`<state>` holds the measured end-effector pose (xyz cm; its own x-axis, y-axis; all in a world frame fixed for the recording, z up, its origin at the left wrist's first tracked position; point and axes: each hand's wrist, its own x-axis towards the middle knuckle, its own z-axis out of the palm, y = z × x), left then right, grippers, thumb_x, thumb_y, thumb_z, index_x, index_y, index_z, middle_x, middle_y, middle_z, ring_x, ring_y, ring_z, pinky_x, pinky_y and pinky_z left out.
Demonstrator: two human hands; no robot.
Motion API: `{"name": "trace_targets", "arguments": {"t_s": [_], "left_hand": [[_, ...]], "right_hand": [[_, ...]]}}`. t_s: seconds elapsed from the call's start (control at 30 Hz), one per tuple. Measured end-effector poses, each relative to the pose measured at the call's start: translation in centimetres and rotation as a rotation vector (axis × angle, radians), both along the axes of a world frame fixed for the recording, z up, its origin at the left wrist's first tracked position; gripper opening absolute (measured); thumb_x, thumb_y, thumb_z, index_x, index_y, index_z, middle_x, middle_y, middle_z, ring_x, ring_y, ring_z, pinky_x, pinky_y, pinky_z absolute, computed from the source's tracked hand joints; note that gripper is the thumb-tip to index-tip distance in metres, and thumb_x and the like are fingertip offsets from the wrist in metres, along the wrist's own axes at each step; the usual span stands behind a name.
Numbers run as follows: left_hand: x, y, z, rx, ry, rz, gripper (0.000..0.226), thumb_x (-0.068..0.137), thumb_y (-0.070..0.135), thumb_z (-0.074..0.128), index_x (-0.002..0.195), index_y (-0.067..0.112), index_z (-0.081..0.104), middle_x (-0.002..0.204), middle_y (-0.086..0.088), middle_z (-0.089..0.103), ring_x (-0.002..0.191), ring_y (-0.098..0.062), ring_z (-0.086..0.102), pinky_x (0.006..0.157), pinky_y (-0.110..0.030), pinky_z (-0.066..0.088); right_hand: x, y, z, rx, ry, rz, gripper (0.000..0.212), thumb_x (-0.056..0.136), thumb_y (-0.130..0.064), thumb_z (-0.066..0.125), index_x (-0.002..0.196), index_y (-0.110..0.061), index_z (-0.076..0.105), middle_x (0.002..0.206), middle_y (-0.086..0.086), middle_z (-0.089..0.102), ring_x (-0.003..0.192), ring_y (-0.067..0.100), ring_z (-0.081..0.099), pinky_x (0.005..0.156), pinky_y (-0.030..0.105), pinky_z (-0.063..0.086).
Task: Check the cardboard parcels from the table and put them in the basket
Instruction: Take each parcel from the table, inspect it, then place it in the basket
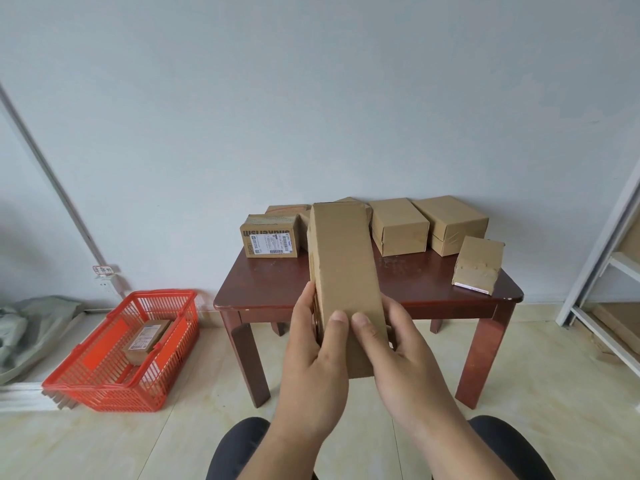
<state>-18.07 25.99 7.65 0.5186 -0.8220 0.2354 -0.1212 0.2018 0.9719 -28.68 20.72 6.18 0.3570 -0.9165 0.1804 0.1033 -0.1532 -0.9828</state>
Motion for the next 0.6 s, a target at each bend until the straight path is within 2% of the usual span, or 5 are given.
{"name": "trace_targets", "arguments": {"t_s": [0.1,0.27,0.37,0.47,0.6], "left_hand": [[0.3,-0.1,-0.1,0.002,-0.013,0.006,0.035,0.109,0.023,0.051,0.136,0.045,0.048,0.115,0.045,0.063,0.112,0.014,0.062,0.085,-0.007,0.050],[-0.3,0.3,-0.8,0.010,-0.021,-0.020,0.044,0.108,0.019,0.054,0.143,0.045,0.046,0.128,0.025,0.069,0.123,-0.003,0.065,0.099,-0.031,0.056],[-0.4,0.3,-0.9,0.025,-0.011,-0.016,0.044,0.108,0.018,0.054,0.143,0.042,0.046,0.125,0.024,0.070,0.120,-0.002,0.067,0.097,-0.031,0.058],[0.3,-0.3,-0.8,0.029,0.012,0.019,0.048,0.106,0.029,0.058,0.151,0.033,0.045,0.126,0.016,0.072,0.117,-0.004,0.069,0.097,-0.031,0.058],[0.6,-0.6,-0.8,0.032,-0.013,0.012,0.045,0.104,0.036,0.058,0.148,0.033,0.050,0.133,0.008,0.068,0.114,-0.008,0.071,0.093,-0.030,0.060]], "right_hand": [[0.1,0.2,-0.1,0.008,0.021,-0.018,0.033,0.096,-0.043,0.066,0.128,-0.045,0.060,0.108,-0.027,0.075,0.100,-0.005,0.071,0.076,0.014,0.056],[0.1,-0.4,0.2,0.017,0.061,-0.085,0.024,0.099,-0.045,0.066,0.122,-0.039,0.060,0.104,-0.029,0.072,0.095,-0.007,0.070,0.072,0.015,0.052],[0.2,-0.4,0.3,0.012,0.045,-0.101,0.030,0.092,-0.052,0.067,0.117,-0.036,0.062,0.104,-0.026,0.074,0.094,-0.005,0.071,0.075,0.020,0.052],[0.3,0.0,-0.2,0.018,0.023,-0.093,0.045,0.082,-0.056,0.067,0.121,-0.033,0.063,0.112,-0.018,0.076,0.098,-0.003,0.073,0.073,0.018,0.056],[0.3,0.2,-0.4,0.014,0.026,-0.091,0.047,0.081,-0.058,0.067,0.122,-0.034,0.063,0.119,-0.016,0.075,0.102,-0.003,0.072,0.076,0.016,0.057]]}}
